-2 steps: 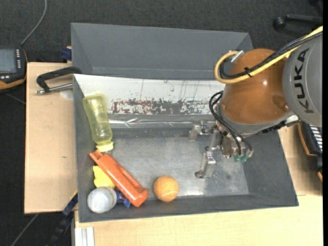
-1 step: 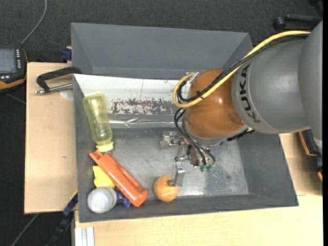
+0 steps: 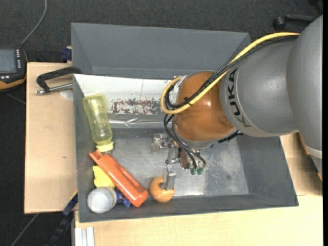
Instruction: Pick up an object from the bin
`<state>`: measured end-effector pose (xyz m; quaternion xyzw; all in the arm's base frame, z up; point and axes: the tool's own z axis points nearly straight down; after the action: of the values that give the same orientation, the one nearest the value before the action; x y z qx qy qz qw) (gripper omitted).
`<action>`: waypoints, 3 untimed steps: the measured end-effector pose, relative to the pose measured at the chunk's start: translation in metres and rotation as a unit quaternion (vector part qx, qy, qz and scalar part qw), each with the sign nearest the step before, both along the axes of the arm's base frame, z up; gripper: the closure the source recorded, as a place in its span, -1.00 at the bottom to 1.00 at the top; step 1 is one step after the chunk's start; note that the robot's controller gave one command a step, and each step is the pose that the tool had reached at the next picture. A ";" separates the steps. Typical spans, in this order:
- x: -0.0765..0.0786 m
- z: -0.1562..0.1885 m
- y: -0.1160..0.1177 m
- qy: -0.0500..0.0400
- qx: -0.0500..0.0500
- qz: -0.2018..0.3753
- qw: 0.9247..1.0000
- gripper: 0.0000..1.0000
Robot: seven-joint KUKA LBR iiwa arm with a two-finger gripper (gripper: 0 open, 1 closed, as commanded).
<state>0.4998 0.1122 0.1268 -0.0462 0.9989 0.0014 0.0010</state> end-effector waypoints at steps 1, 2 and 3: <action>0.001 0.019 0.006 -0.003 0.000 0.083 0.997 -1.00; -0.008 -0.056 -0.024 0.003 0.000 0.118 0.993 -1.00; -0.006 -0.051 -0.014 -0.005 -0.003 0.261 0.965 1.00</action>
Offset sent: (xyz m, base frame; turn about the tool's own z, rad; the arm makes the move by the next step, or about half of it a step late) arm -0.0089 -0.0244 -0.0568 -0.2352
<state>0.4939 0.0979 0.0753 -0.3055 0.9522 -0.0012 0.0057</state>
